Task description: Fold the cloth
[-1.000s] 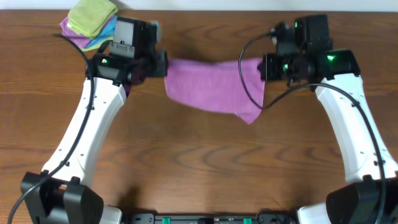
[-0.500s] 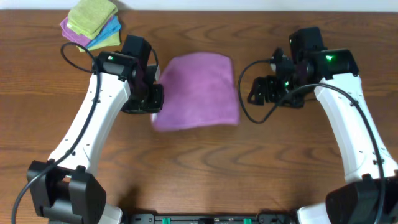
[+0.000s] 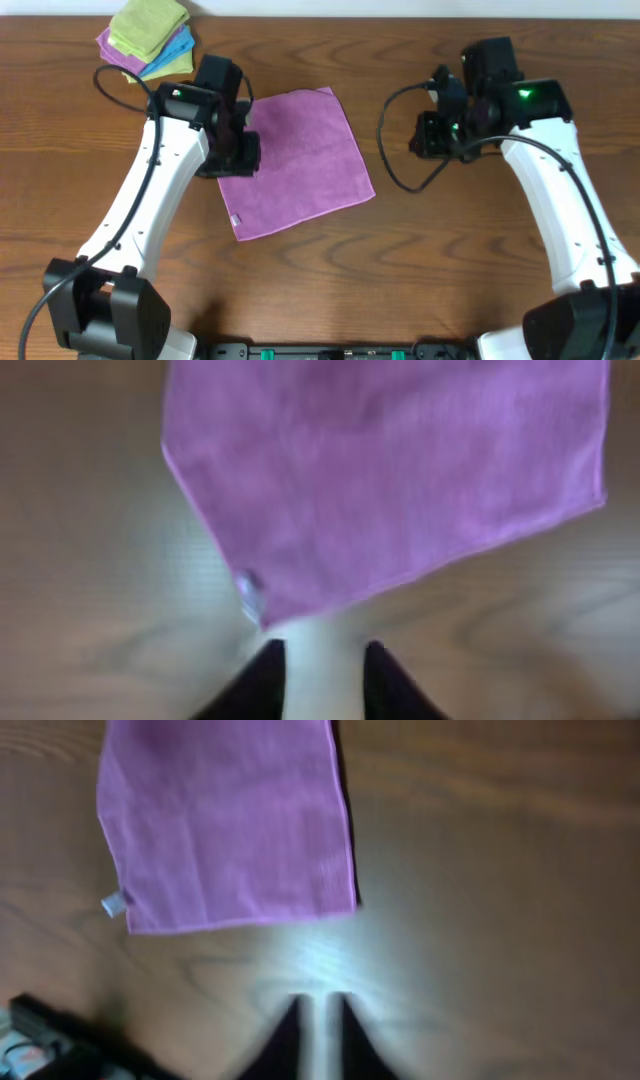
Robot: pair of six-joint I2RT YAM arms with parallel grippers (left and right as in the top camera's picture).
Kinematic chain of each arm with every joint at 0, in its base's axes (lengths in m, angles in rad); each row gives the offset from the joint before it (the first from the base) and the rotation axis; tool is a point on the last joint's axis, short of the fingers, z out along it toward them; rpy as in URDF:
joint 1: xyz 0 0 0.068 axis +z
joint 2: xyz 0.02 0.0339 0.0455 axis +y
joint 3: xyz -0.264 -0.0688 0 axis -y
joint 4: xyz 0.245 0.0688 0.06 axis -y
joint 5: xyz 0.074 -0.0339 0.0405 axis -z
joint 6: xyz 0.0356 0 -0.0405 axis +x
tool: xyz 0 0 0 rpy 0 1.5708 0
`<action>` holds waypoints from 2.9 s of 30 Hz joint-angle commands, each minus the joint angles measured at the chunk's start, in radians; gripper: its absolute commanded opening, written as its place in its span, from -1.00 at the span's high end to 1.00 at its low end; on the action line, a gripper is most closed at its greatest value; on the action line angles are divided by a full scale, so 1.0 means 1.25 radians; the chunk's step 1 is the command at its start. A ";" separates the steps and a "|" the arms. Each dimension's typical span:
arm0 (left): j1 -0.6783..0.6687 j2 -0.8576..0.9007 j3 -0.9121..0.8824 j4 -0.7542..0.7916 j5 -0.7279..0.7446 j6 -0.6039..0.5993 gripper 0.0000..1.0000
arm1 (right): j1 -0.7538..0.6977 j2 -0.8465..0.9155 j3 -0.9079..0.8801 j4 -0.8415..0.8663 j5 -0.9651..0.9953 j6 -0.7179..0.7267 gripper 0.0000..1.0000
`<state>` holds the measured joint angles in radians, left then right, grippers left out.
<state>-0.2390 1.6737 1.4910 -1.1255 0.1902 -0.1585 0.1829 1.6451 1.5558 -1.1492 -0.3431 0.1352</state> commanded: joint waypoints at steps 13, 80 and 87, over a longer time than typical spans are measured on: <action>0.004 -0.005 0.008 0.160 -0.157 -0.029 0.88 | 0.132 0.299 0.000 0.159 0.129 -0.059 0.97; 0.092 0.005 -0.147 0.289 -0.082 -0.106 0.88 | 0.210 0.314 -0.158 0.022 0.281 0.071 0.97; 0.092 0.005 -0.284 0.369 0.060 -0.174 0.76 | 0.210 0.222 -0.157 0.048 0.287 0.067 0.97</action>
<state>-0.1307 1.6741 1.1877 -0.6819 0.1875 -0.3328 0.4530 1.9720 1.3415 -1.0958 -0.0013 0.2054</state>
